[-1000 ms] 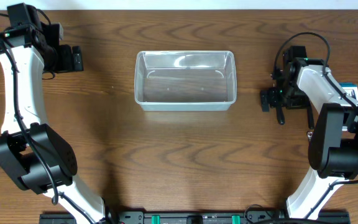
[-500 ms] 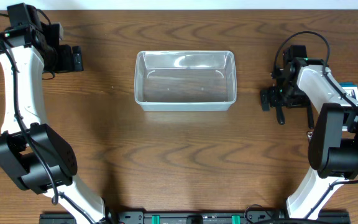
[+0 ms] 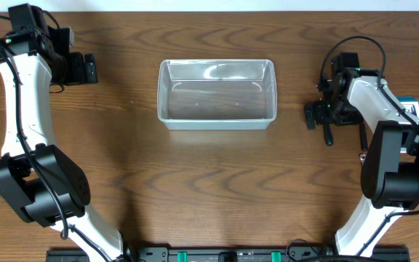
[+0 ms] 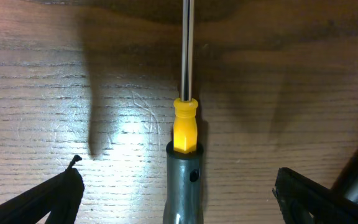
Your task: Pack container
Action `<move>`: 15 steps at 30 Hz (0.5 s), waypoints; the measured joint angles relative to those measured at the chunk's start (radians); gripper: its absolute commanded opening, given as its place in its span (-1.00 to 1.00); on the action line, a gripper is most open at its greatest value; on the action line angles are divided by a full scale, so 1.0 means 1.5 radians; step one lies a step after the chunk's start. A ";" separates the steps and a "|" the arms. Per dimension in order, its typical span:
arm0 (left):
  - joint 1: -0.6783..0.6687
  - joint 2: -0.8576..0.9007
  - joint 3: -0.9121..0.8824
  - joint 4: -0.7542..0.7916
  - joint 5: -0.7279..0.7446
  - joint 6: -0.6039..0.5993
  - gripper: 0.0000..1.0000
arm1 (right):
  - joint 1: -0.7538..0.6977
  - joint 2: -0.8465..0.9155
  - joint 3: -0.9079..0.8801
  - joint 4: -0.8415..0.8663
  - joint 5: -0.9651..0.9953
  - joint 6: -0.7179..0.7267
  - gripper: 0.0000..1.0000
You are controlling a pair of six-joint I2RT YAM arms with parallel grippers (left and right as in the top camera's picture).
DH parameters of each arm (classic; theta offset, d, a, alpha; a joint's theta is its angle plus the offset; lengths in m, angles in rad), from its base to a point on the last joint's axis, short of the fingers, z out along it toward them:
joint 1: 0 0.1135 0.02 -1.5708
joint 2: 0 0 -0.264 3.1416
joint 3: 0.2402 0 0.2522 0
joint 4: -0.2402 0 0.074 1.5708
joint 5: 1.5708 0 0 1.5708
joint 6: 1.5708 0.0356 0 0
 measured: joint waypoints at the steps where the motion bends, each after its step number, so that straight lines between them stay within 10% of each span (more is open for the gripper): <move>1: 0.000 0.000 0.000 0.000 0.000 0.000 0.96 | 0.000 0.000 -0.001 0.000 0.000 0.000 0.99; 15: 0.000 0.000 0.000 0.000 0.000 0.000 0.96 | 0.000 0.000 -0.003 0.000 0.003 -0.008 0.99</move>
